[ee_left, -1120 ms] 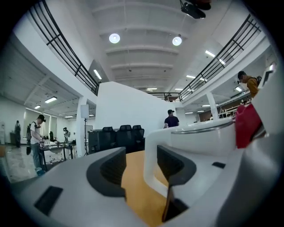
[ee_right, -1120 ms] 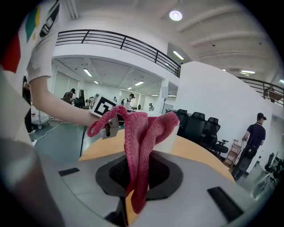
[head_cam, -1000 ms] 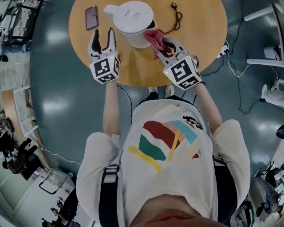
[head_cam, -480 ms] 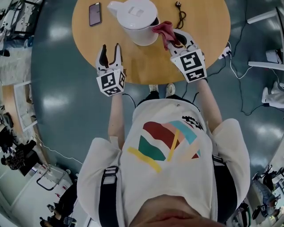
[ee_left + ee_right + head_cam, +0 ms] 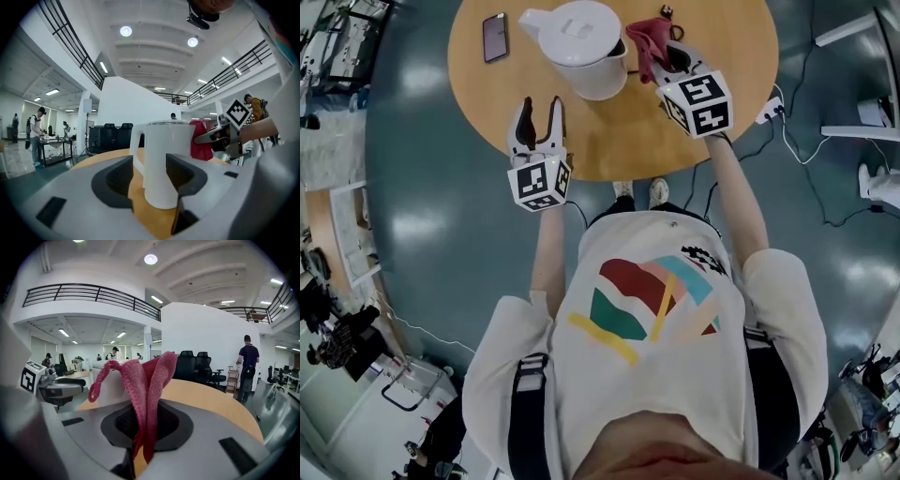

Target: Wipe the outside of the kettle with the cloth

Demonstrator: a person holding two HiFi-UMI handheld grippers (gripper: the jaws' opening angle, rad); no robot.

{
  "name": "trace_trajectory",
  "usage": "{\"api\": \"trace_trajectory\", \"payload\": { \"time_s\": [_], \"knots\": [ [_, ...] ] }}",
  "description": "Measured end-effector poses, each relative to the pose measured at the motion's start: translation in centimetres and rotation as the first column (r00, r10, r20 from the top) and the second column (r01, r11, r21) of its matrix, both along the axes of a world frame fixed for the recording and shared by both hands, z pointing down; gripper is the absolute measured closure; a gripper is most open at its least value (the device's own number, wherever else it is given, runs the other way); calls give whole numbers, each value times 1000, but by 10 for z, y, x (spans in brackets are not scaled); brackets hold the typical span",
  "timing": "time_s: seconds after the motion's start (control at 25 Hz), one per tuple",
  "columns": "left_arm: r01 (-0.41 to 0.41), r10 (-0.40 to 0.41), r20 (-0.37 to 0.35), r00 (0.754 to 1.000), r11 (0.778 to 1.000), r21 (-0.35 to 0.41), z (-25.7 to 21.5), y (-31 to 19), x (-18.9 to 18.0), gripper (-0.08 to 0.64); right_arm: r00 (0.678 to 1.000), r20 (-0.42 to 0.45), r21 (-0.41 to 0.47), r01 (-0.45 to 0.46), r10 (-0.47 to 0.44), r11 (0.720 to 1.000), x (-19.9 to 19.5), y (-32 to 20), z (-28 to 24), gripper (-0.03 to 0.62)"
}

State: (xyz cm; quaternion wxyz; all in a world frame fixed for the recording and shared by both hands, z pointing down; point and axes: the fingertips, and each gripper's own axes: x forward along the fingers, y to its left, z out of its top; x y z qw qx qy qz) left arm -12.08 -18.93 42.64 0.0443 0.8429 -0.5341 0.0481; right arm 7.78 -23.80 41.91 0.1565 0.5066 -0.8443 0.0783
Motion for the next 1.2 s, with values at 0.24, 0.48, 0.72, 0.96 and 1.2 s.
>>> {"api": "trace_trajectory", "payload": {
  "time_s": [0.24,0.48,0.72,0.96,1.2],
  "knots": [
    [-49,50,-39,998,998,27,-19,11,13,299,996,-40,-2,86,-86,996,-26,16,9,554],
    [-40,42,-48,998,998,44,-26,19,14,299,982,-118,40,152,-146,988,-39,37,3,554],
    [-43,47,-65,997,997,62,-35,24,16,299,963,-153,49,233,-223,971,-63,59,0,554],
    [-65,73,-92,993,994,90,-56,26,24,299,953,-137,71,282,-271,957,-85,86,-10,554],
    [-96,113,-124,986,986,137,-80,30,33,299,959,274,126,38,-71,991,-48,89,-63,554]
  ]
}}
